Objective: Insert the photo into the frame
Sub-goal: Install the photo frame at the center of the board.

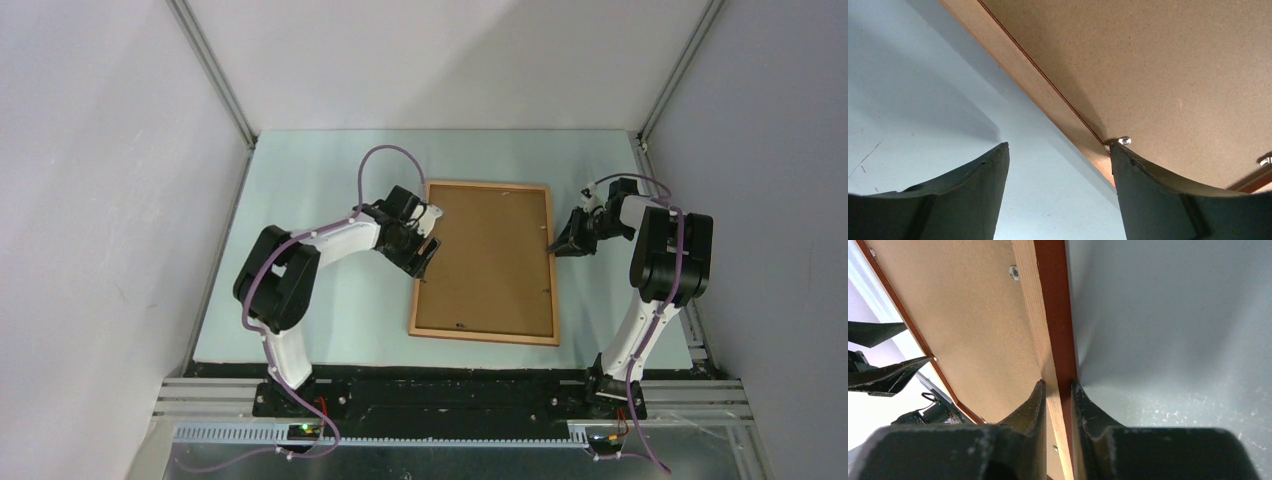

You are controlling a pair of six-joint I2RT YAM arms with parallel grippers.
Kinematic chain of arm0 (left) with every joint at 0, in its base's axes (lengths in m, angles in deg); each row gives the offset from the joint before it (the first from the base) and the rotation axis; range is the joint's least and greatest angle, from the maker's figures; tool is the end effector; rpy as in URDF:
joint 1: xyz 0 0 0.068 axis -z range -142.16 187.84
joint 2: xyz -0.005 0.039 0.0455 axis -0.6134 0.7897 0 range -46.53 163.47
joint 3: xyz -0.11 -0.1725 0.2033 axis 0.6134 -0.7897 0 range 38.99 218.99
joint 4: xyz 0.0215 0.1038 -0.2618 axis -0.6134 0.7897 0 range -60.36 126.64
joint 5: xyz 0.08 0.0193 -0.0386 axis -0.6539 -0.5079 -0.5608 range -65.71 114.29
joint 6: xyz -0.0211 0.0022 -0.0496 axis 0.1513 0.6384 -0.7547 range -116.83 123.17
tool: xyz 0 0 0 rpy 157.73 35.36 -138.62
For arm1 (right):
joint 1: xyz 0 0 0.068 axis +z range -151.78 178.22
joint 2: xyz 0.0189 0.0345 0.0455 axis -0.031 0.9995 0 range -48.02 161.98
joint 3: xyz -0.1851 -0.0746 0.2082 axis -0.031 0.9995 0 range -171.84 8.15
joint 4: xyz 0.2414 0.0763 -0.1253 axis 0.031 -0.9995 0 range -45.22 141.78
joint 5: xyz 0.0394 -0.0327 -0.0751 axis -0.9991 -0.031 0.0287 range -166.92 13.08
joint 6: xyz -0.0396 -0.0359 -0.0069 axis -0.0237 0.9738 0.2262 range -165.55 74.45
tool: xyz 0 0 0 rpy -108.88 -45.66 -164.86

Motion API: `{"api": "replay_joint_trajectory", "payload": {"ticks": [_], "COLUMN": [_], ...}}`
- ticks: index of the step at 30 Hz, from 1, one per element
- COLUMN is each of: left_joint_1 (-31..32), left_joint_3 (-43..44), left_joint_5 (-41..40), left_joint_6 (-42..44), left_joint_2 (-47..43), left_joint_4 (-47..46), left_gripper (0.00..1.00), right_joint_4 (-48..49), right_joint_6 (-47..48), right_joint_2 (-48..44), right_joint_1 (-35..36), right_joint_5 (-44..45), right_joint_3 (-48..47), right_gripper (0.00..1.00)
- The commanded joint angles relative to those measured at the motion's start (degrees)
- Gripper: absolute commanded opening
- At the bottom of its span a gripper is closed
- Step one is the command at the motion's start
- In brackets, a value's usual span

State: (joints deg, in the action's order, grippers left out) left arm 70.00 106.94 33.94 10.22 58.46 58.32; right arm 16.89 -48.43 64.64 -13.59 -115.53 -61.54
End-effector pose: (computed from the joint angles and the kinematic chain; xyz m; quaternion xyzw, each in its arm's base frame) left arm 0.3243 -0.2109 0.1714 0.3436 0.9118 -0.1258 0.1866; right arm 0.3822 -0.0573 0.1342 0.0853 0.9353 0.3199 0.1251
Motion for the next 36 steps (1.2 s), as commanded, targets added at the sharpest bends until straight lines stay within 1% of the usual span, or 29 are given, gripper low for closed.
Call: {"api": "replay_joint_trajectory", "payload": {"ticks": [1,4,6,12,19,25,30,34,36], "left_joint_1": [-1.89,-2.76,-3.33,-4.71,-5.77,-6.05,-6.26,-6.56,-6.79], "left_joint_3": [1.25,1.52,1.68,2.04,1.42,0.76,0.78,0.91,0.85], "left_joint_5": [0.52,1.32,1.71,2.36,2.30,2.70,2.91,3.20,3.21], "left_joint_6": [0.07,-0.21,-0.45,-0.90,-1.12,-1.27,-1.38,-1.43,-1.49], "left_joint_2": [-3.45,-4.06,-4.53,-6.32,-7.83,-7.87,-8.03,-7.96,-7.94], "left_joint_4": [6.31,6.26,6.26,6.17,6.12,6.17,6.18,6.16,6.16], "left_gripper": [0.80,0.87,0.90,0.96,0.98,0.97,0.97,0.98,0.97], "right_joint_4": [1.85,1.83,1.82,2.29,1.74,1.05,0.53,0.40,0.48], "right_joint_6": [-1.48,-1.30,-1.09,-0.27,1.18,2.25,2.67,2.70,4.19], "right_joint_2": [-0.31,-0.81,-1.29,-3.10,-3.90,-3.27,-1.98,-1.77,-1.79], "right_joint_1": [-2.16,-2.04,-1.81,-0.28,2.91,5.35,6.86,8.70,9.14], "right_joint_5": [1.75,2.06,2.46,4.52,8.33,12.36,14.82,17.72,19.00], "right_joint_3": [0.08,0.08,0.04,0.08,-1.18,-2.68,-3.81,-4.27,-4.63], "right_gripper": [0.22,0.32,0.36,0.42,0.46,0.46,0.41,0.35,0.27]}}
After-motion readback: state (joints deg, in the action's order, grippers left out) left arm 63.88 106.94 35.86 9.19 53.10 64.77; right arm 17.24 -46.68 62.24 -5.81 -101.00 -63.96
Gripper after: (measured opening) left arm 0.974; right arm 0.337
